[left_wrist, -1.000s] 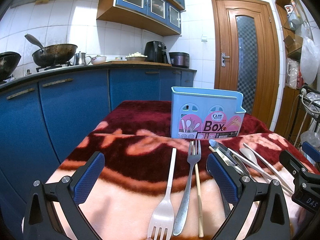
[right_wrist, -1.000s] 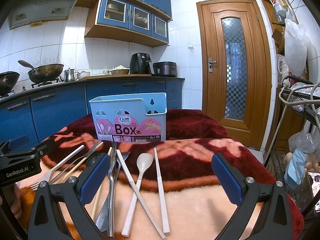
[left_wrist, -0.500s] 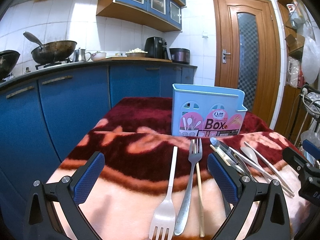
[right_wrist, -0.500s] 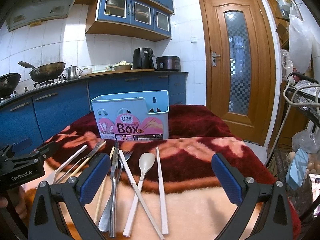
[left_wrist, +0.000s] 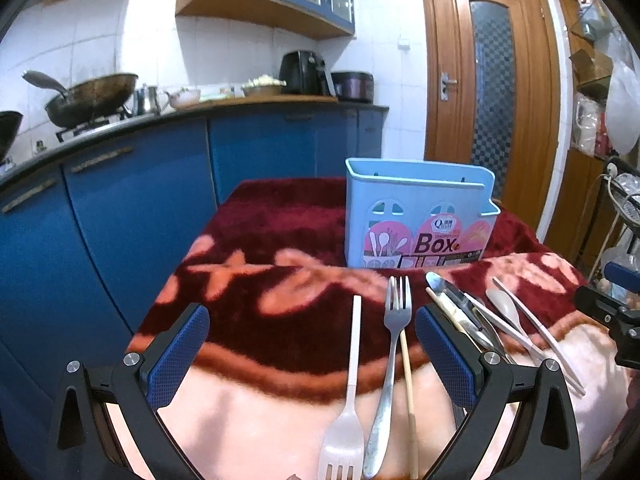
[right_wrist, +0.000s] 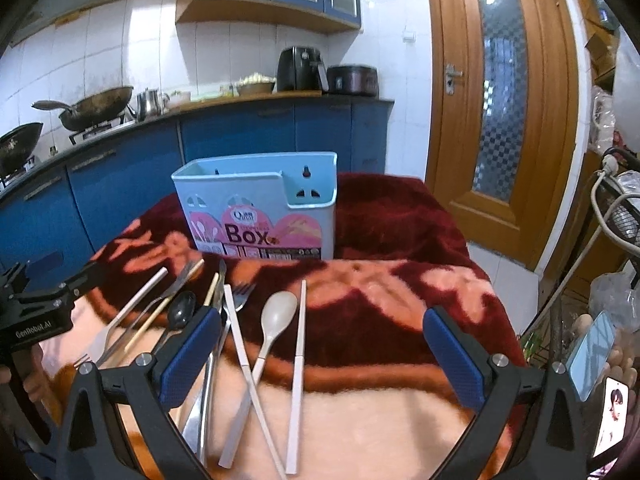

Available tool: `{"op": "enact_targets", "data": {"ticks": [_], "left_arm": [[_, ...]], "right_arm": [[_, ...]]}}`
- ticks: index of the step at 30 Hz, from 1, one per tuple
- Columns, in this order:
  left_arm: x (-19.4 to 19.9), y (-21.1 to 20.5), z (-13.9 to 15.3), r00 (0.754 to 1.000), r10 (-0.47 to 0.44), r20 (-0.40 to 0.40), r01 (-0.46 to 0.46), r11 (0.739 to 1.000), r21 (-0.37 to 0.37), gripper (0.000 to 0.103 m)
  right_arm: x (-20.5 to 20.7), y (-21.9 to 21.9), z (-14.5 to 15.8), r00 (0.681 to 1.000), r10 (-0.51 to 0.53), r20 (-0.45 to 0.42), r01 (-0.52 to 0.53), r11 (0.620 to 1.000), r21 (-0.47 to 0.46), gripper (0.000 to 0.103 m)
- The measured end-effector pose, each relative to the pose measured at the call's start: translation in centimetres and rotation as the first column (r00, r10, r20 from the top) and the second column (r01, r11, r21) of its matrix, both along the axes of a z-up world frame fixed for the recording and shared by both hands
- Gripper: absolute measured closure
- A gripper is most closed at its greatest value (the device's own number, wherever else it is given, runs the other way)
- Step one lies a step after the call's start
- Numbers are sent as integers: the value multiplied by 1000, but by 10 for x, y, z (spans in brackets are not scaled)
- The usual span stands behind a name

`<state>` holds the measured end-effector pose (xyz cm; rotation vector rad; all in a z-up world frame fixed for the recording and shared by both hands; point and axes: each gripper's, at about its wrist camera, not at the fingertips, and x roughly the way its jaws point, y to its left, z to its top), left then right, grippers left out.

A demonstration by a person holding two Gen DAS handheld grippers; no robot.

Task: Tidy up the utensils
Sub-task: 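Grasp the white plastic fork with the left tool while the right tool grasps a white chopstick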

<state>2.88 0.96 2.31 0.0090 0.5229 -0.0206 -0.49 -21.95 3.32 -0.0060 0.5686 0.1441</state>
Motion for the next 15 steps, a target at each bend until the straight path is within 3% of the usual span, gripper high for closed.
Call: {"op": "enact_targets", "data": {"ticks": [9, 15], "left_arm": [[23, -3, -3, 991, -41, -125, 45, 999, 26, 1], [36, -9, -13, 972, -79, -222, 95, 993, 64, 1]], "right_arm": [[21, -2, -7, 988, 43, -149, -48, 999, -27, 1], [34, -4, -12, 969, 65, -237, -74, 997, -30, 12]]}}
